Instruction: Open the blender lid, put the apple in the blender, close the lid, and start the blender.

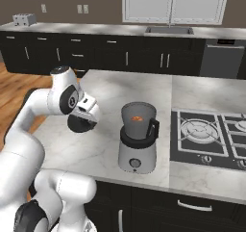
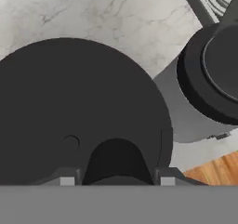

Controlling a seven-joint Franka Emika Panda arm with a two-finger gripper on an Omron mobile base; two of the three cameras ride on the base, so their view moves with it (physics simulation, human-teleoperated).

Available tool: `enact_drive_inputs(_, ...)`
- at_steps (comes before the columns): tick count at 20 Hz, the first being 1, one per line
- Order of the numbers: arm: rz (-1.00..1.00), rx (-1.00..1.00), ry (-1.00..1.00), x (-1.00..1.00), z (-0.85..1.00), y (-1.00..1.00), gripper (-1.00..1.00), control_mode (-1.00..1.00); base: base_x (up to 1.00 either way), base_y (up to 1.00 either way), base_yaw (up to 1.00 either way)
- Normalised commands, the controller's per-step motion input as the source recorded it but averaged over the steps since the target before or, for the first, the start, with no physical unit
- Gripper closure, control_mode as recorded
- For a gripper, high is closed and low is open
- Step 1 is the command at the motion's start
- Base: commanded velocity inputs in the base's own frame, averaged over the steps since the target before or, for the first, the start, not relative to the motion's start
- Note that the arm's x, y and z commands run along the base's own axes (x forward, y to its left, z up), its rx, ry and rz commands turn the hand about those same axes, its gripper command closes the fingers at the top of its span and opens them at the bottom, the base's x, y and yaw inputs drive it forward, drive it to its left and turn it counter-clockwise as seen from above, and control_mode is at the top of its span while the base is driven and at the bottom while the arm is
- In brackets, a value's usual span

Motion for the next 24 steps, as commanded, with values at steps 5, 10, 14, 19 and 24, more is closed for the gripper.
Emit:
enact_drive_inputs(5, -0.21, 0.02, 0.0, 0.0, 1.0, -0.6, 1.0, -1.0, 0.0, 0.0, 0.0)
enact_drive_inputs(10, -0.17, 0.07, 0.0, 0.0, 0.78, -0.78, 1.0, -1.0, 0.0, 0.0, 0.0)
enact_drive_inputs(14, -0.09, 0.08, 0.02, 0.0, 0.13, -0.9, 1.0, -1.0, 0.0, 0.0, 0.0)
enact_drive_inputs(19, -0.01, 0.12, 0.05, 0.02, -0.02, -0.83, 1.0, -1.0, 0.0, 0.0, 0.0)
enact_drive_inputs(24, 0.0, 0.08, 0.0, 0.08, -0.05, -0.5, 1.0, -1.0, 0.0, 0.0, 0.0)
